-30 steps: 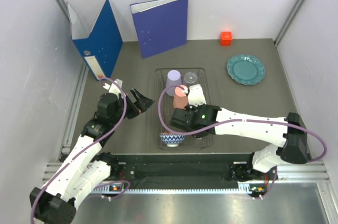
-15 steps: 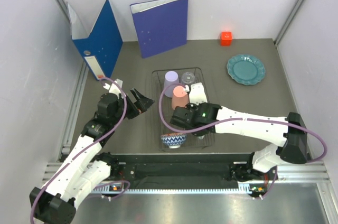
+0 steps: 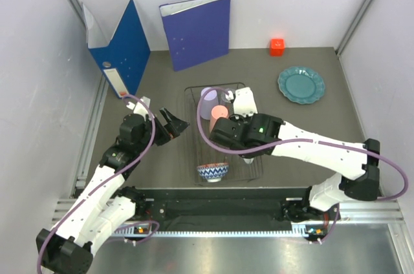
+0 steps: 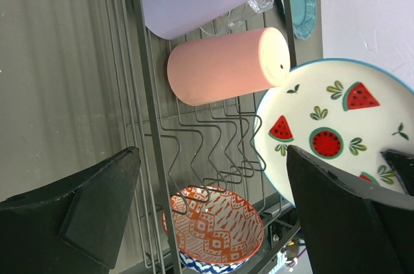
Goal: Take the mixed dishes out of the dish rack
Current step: Pick up the plate from the dish rack.
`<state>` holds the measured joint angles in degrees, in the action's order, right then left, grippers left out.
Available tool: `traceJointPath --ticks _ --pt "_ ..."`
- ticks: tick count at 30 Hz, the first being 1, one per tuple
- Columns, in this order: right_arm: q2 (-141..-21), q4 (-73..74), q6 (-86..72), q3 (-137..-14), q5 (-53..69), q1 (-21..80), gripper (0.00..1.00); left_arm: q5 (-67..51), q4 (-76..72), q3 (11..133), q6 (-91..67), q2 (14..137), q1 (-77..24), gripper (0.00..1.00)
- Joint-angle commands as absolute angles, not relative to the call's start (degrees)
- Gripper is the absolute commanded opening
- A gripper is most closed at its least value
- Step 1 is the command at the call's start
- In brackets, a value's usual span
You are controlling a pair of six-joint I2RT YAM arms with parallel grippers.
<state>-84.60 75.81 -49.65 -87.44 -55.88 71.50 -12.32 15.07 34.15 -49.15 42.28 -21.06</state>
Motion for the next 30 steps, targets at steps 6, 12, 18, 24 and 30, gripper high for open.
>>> traceJointPath --ticks 6,12,18,24,30 --pt "-77.7 70.9 -47.8 -91.4 -57.7 72.1 0.00 -12.1 13.4 35.4 -48.5 42.5 -21.1 0.99" --pt "-67.1 60.0 -43.3 -90.2 -53.8 71.8 0.00 -12.2 13.2 35.8 -48.3 42.5 -21.2 0.99" --pt "-54.8 43.9 -37.5 -84.3 -44.4 66.9 0.00 -11.5 13.0 38.0 -47.7 42.8 -21.2 0.99" --pt "-46.6 26.6 -37.4 -74.6 -18.4 51.3 0.00 -10.0 12.5 43.8 -45.7 43.5 -21.2 0.99" --pt "-47.1 9.7 -44.8 -65.3 9.5 34.6 0.00 -13.8 10.0 52.3 -43.2 46.3 -21.2 0.99"
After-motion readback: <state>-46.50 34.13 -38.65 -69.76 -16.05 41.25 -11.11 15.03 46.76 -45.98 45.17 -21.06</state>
